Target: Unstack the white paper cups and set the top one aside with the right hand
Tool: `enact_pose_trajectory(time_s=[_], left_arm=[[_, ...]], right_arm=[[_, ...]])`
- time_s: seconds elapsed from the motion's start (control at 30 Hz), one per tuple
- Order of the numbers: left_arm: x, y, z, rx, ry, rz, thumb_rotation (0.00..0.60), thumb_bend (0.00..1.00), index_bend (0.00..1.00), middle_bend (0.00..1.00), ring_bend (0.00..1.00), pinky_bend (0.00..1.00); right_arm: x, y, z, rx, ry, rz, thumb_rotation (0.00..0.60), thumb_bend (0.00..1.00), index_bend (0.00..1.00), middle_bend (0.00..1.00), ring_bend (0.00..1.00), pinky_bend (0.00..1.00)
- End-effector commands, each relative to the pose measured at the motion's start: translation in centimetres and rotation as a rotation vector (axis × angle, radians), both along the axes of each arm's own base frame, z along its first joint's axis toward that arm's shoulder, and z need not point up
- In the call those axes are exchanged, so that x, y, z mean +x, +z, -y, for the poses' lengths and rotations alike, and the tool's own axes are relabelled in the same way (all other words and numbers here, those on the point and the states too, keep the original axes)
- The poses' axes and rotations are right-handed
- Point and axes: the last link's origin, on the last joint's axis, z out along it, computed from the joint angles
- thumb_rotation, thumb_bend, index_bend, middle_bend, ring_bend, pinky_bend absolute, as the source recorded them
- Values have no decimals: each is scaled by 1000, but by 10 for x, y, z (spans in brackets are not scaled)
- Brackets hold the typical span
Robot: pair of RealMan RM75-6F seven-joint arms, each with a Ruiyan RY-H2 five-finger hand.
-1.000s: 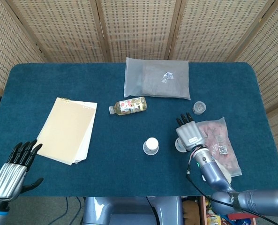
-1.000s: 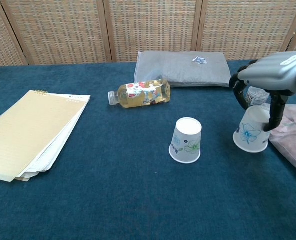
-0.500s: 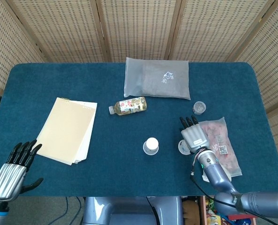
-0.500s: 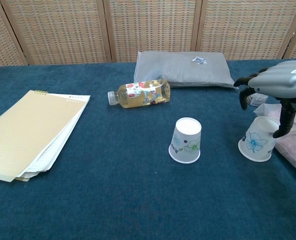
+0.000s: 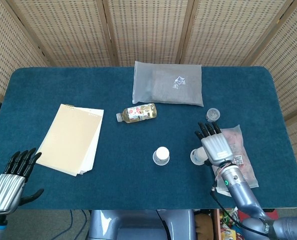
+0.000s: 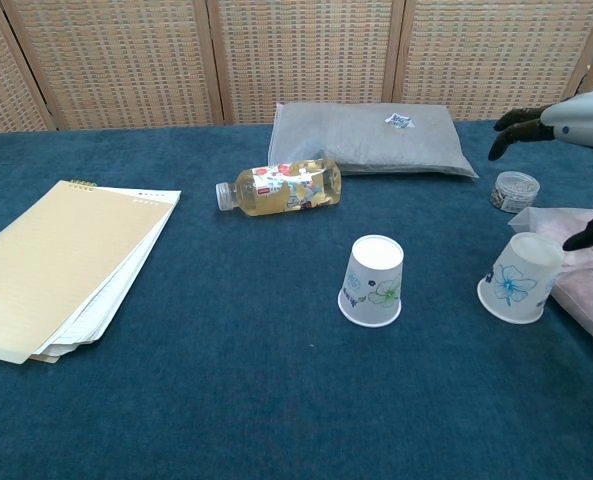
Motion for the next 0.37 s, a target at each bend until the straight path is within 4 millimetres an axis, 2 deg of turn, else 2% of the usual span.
enact_pose_trajectory(time_s=[0.03, 0.2, 0.37], left_arm=[[0, 0, 0, 0, -1, -1, 600, 189, 0, 0, 0, 0], [0, -2, -2, 6, 4, -4, 600, 190, 0, 0, 0, 0], [0, -1, -2, 21, 8, 2, 600, 189, 0, 0, 0, 0]], right_arm=[[-24, 16, -43, -60, 14, 217, 600, 257, 88, 0, 0, 0], [-60, 14, -80, -111, 14, 357, 600, 250, 55, 0, 0, 0], [-83, 14, -102, -146, 31, 374, 600, 246, 55, 0, 0, 0]])
